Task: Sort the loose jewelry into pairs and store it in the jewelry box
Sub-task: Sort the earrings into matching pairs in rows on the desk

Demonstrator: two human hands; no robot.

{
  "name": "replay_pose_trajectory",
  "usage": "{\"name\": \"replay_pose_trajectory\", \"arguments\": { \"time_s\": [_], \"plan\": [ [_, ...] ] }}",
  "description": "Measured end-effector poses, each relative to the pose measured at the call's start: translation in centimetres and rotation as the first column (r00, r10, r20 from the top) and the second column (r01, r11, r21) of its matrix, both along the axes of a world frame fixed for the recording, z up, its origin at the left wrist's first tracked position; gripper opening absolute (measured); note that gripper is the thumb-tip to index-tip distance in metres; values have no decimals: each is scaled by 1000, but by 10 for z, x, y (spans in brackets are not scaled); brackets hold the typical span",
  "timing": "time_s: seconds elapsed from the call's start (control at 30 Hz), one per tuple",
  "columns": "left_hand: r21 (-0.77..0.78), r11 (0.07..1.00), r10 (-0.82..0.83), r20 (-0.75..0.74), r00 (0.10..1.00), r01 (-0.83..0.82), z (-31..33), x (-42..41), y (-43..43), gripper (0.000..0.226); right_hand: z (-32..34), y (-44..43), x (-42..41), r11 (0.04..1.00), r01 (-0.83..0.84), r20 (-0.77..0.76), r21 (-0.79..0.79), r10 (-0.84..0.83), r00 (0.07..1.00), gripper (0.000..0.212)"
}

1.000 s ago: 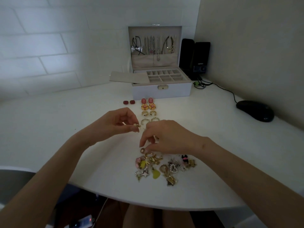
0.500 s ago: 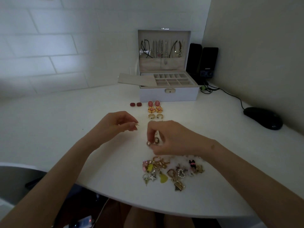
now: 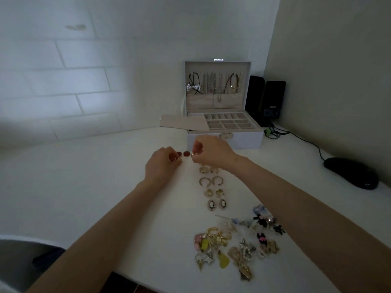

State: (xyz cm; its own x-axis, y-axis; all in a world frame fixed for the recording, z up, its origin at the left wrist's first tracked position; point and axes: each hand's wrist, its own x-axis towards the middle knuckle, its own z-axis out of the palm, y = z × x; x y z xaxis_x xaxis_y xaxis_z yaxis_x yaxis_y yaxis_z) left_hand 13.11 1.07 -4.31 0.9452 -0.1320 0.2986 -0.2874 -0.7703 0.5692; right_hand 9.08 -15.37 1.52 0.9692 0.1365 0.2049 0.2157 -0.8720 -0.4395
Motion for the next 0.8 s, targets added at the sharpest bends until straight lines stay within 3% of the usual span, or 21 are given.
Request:
{"name": "replay_pose_trajectory", "arguments": {
  "time_s": [0.23,0.8],
  "plan": [
    [-23,1000,-6,5,1000,6,-5,4,2,17,-23,10,26,992,-1,3,-126,2,1000,16],
    [-69,997,-24,16,1000,25,-4,1,3,16,-23,14,24,990,12,78,-143,-1,997,21]
  ]
}}
